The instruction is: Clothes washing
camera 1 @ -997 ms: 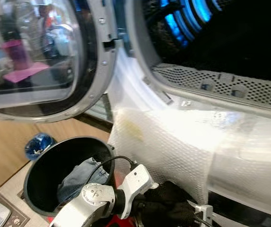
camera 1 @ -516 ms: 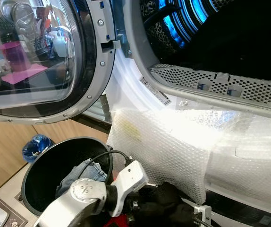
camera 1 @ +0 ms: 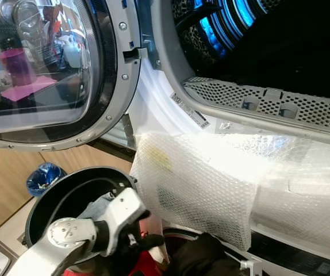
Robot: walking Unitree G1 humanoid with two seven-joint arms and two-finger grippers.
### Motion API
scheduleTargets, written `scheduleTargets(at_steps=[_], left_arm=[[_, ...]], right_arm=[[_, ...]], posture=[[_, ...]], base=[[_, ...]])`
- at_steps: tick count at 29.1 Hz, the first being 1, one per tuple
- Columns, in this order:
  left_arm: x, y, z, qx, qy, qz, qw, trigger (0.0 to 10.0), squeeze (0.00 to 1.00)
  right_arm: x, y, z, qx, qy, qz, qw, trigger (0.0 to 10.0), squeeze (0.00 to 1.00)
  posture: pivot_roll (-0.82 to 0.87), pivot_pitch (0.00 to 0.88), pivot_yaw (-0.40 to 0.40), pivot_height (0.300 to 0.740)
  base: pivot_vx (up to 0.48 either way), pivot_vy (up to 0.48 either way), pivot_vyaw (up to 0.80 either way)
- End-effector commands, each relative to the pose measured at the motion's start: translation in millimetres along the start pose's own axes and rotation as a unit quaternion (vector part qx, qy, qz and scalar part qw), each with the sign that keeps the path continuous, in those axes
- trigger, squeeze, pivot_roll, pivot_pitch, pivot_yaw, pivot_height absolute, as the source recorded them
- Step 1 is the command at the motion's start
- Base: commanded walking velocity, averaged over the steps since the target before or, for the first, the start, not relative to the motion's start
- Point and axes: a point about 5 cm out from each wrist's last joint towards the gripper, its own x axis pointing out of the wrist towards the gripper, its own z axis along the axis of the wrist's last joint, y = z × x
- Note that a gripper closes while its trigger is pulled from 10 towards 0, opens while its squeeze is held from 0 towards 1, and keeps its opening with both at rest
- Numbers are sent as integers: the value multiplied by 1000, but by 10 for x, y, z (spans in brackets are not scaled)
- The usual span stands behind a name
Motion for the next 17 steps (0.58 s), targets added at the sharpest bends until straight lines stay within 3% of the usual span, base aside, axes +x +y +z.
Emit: scheduleTargets(at_steps=[1,2,3,4,5,7,10,11,14,17], left_arm=[[-49,279,-204,5,6,146,989,10000,0],[-62,356,-272,-6,7,188,982,10000,0],[-62,356,-272,-6,7,188,982,10000,0],[-102,485,-362,-19,6,256,967,10000,0],[-126,537,-390,-29,3,281,959,10000,0],[-157,599,-415,-34,1,309,951,10000,0],[-167,622,-423,-30,0,318,948,10000,0],[-169,631,-451,-30,5,321,947,10000,0],[-129,606,-565,-24,21,317,948,10000,0],[-87,573,-644,-24,24,318,948,10000,0]], right_arm=[[-5,114,21,-45,26,46,998,0,0],[-19,154,33,-60,34,63,996,0,0],[-19,154,33,-60,34,63,996,0,0],[-58,263,84,-83,43,108,990,0,0],[-85,349,129,-96,43,138,985,0,0],[-137,520,232,-117,34,192,974,0,0],[-167,612,290,-124,27,219,967,0,0],[-188,710,378,-130,14,245,961,0,0],[-274,1102,805,-129,-71,340,929,0,0],[-367,1471,1326,-135,-178,415,882,0,0]], posture=[[-68,27,86,740],[-76,19,81,740],[-76,19,81,740],[-80,15,78,740],[-80,15,78,740],[-81,7,74,740],[-81,7,74,740],[-81,7,74,740],[-93,0,72,740],[-97,0,75,740]], base=[[0,0,0],[0,0,0],[0,0,0],[0,0,0],[0,0,0],[0,0,0],[0,0,0],[0,0,0],[0,0,0],[0,0,0]])
